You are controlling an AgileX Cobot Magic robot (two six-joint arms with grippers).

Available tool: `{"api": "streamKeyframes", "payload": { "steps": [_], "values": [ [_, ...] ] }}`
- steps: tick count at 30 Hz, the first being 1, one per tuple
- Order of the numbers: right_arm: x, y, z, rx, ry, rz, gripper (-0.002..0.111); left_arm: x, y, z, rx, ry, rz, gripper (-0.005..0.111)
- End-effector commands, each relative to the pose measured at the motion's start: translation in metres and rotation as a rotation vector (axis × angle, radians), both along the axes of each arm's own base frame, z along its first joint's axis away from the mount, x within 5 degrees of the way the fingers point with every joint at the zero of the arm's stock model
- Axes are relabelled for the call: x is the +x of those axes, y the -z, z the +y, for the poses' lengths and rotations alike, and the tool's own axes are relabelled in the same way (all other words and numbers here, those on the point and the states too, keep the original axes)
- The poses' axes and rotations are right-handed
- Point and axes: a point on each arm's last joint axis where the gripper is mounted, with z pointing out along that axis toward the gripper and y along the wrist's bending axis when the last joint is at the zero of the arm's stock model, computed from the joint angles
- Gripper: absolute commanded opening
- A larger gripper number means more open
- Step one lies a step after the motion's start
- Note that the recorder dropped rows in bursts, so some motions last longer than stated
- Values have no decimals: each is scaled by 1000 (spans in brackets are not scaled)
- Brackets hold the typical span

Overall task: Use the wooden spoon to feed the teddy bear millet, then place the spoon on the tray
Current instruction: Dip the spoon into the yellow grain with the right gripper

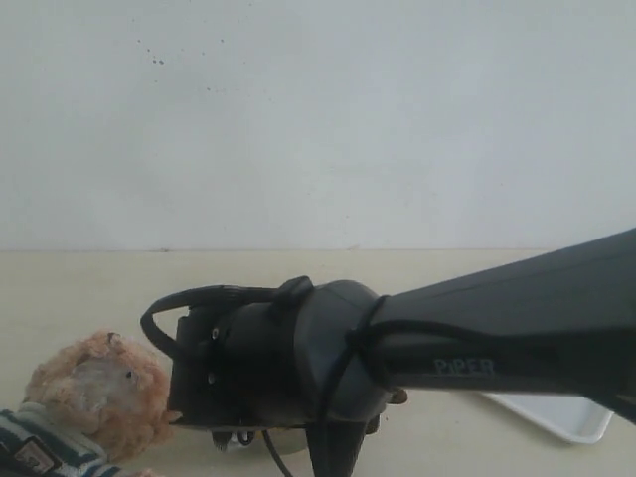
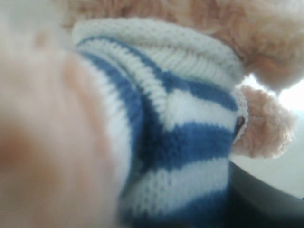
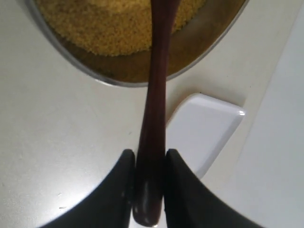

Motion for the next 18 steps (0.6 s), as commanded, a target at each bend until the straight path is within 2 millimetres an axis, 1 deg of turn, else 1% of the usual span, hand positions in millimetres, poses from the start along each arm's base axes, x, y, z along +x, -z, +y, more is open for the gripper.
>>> {"api": "streamKeyframes", "payload": {
  "steps": [1,5,13,15,18],
  "values": [
    [9,-9,-7,67,76,12,1,-1,-2,0,-11,-6,-8,6],
    [14,-8,-12,95,129,44,1,-1,-2,0,-11,-6,-8,6],
    [12,-6,-12,114,150,72,1,-1,-2,0,-13,-5,-7,6],
    [14,-9,-11,143,173,87,1,-1,-2,0,-13,-5,-7,6],
    [14,-21,-10,207,202,103,1,-1,-2,0,-11,-6,-8,6]
  ]
}}
